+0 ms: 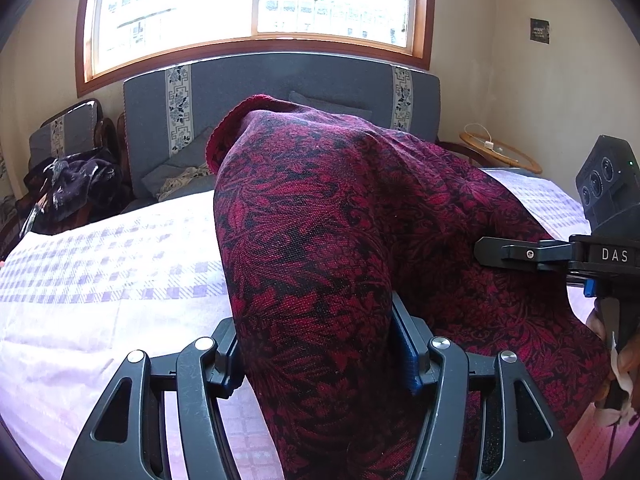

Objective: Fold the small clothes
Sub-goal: 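Fold the held end over onto the rest of the sweater with both grippers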

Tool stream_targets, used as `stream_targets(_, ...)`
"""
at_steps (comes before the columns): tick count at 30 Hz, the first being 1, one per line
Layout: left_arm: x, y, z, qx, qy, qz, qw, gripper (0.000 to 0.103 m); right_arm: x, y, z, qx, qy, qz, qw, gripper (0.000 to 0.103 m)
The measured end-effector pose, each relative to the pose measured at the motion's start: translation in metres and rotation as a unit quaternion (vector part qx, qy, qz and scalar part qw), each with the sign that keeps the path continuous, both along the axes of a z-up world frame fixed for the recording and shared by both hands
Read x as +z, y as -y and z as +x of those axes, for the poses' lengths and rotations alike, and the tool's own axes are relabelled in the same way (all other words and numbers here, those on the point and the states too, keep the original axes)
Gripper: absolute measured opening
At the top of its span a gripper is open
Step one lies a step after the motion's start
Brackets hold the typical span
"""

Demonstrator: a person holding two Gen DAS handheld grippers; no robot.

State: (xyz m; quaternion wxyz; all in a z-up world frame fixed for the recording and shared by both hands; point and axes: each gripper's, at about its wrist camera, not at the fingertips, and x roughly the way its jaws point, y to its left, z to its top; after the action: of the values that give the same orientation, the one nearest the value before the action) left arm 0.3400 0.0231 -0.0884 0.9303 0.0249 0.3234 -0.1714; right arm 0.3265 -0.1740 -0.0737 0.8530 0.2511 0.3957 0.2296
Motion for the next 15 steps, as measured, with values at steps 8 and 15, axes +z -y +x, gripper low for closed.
stream_targets(8, -0.001, 0.001, 0.001, 0.002, 0.001, 0.003, 1.0, 0.063, -0.001, -0.016, 0.001, -0.004, 0.007, -0.052, 0.999, 0.034)
stream_targets(15, -0.001, 0.0, 0.003, 0.006, -0.003, 0.003, 1.0, 0.066, 0.0, -0.034, 0.001, -0.01, 0.016, -0.089, 0.996, 0.037)
